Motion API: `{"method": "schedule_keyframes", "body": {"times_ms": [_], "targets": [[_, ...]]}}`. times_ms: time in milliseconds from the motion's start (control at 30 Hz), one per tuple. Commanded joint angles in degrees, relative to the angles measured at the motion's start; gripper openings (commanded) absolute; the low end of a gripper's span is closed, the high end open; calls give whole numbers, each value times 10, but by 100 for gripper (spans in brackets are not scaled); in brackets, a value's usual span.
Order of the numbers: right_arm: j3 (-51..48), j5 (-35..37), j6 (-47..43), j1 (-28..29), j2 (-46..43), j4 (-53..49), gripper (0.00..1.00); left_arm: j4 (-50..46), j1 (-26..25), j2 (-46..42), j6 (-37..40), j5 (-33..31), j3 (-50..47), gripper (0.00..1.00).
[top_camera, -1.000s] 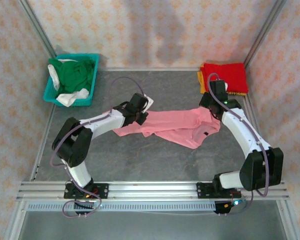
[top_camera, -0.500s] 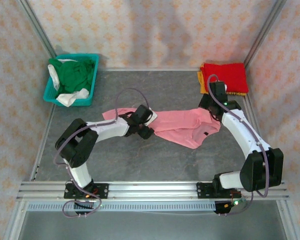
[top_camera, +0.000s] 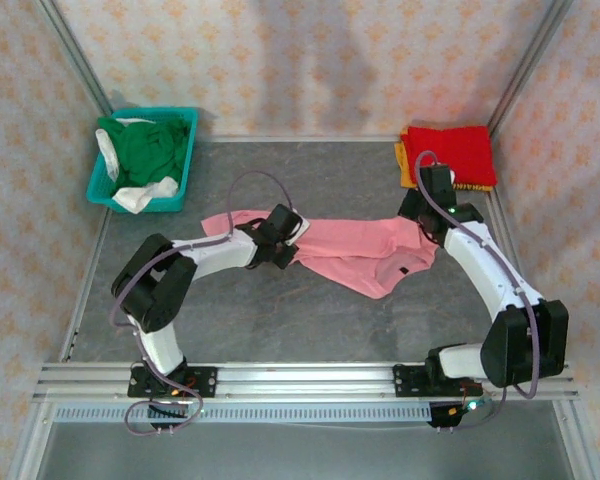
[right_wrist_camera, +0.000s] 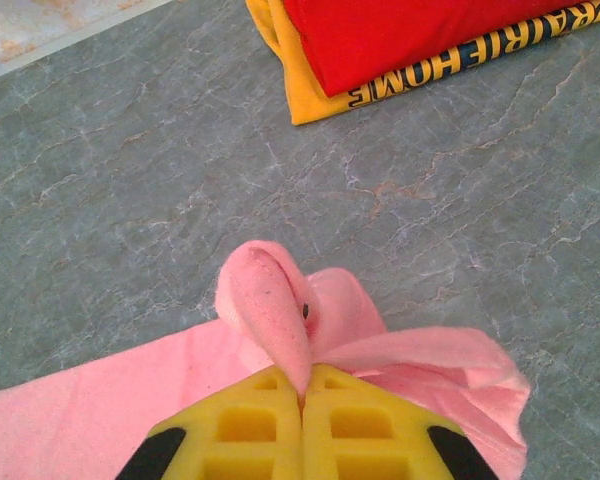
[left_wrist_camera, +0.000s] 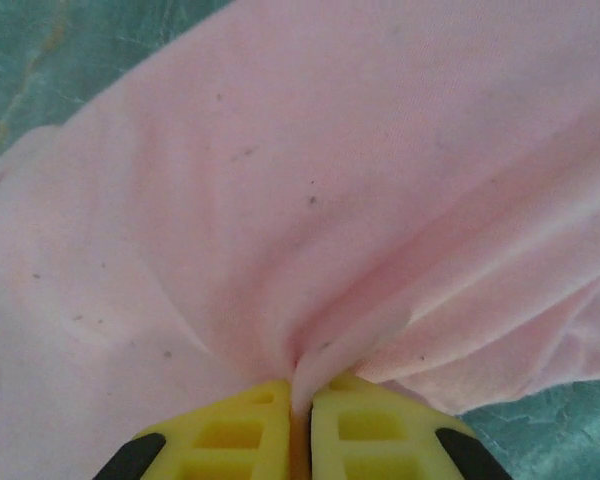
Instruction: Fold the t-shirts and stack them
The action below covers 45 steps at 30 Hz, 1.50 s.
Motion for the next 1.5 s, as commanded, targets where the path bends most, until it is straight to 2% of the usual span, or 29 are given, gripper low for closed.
{"method": "schedule_keyframes", "body": {"times_ms": [0,33,100,267,400,467,567,667,733,767,800,867,900,967,1000,1067,1100,1167,1300,1367,1400,1467], "targets": [[-4,19,-4,0,-14,13,5,-31,5,-63,-6,-8,30,9],[-3,21,-3,0,-14,12,4,-37,5,-73,-8,-5,30,4],[-3,29,1,0,-17,11,4,-48,5,-90,-12,5,28,1],[-3,51,12,-1,-31,1,2,-90,-1,-129,-43,21,7,0],[-6,74,16,-1,-59,-11,0,-84,-15,-217,-71,49,-38,0],[0,92,16,-1,-64,-16,0,-66,-15,-258,-67,43,-52,0],[18,105,14,-7,-49,-15,0,-28,21,-277,-52,55,-51,0],[46,99,20,-23,-13,-11,0,-20,87,-227,-63,146,1,0],[69,98,23,-30,17,-7,0,-30,118,-164,-58,189,54,0],[78,102,23,-32,30,-2,0,-46,130,-132,-46,210,80,4],[86,105,24,-34,45,7,0,-78,144,-93,-32,229,124,13],[108,97,25,-38,80,7,0,-140,166,-32,-9,234,198,18],[122,95,26,-39,99,3,0,-148,179,-16,-3,229,214,23],[147,88,28,-40,129,-4,0,-126,200,-22,-4,218,211,45],[156,85,28,-40,140,-9,0,-113,209,-36,-12,205,204,52],[167,82,31,-40,156,-15,0,-100,212,-70,-29,167,189,58],[168,78,31,-40,160,-13,0,-96,211,-89,-38,161,178,62],[166,72,33,-40,162,-11,0,-104,191,-122,-48,149,155,63],[147,45,42,-40,153,-2,0,-110,85,-165,-48,63,73,63],[137,33,45,-40,145,0,0,-106,36,-159,-48,45,41,64],[131,26,48,-40,140,0,0,-100,17,-148,-53,23,28,70],[122,12,52,-40,132,2,0,-98,2,-114,-63,0,18,72]]}}
